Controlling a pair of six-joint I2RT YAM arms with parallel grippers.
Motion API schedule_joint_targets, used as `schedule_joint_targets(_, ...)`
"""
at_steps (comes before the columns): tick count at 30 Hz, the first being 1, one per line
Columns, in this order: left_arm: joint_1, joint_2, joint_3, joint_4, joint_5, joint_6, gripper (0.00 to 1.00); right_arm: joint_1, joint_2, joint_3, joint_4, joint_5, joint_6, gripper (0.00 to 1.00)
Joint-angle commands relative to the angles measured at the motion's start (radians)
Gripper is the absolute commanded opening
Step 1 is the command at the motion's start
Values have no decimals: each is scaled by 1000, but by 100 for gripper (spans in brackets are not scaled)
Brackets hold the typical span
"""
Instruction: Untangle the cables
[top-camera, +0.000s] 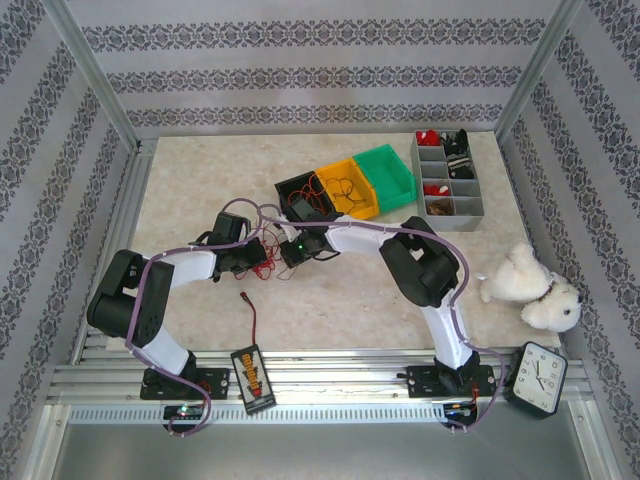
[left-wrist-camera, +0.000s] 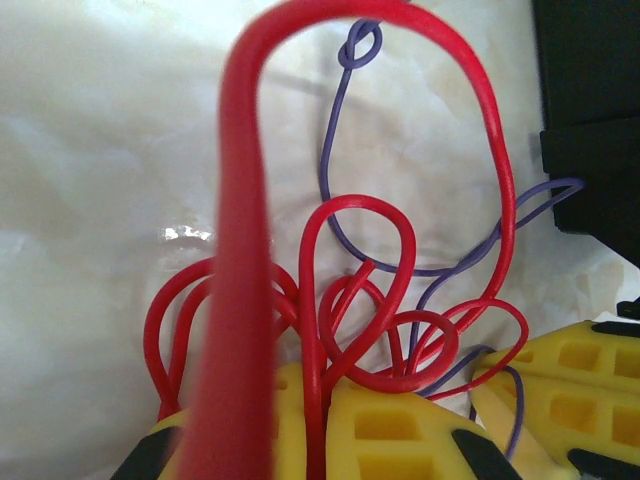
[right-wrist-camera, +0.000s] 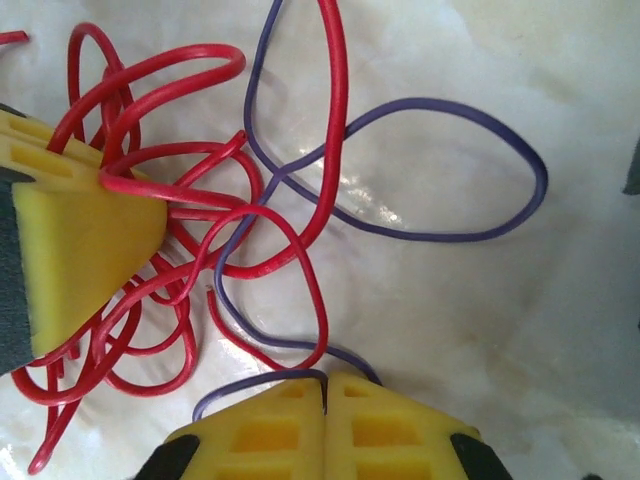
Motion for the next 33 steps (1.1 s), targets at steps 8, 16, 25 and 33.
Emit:
schedule_joint_targets(8,-7,16,-40,-162,-117,-26,0,-90,-314,-241,26,346,132,0)
schedule_joint_targets(16,-7,25,-28,-169,-141,-48,0,-245,-618,-467,-33,635,371,0)
schedule_joint_targets(25,-7,38,-15,-209,-192,-72,0,-474,-922,-627,-73,734,491,0)
schedule_joint_targets(33,-2,50,-2,-275,-286,-120,0,-646,-1047,-664,-68,657,486,0)
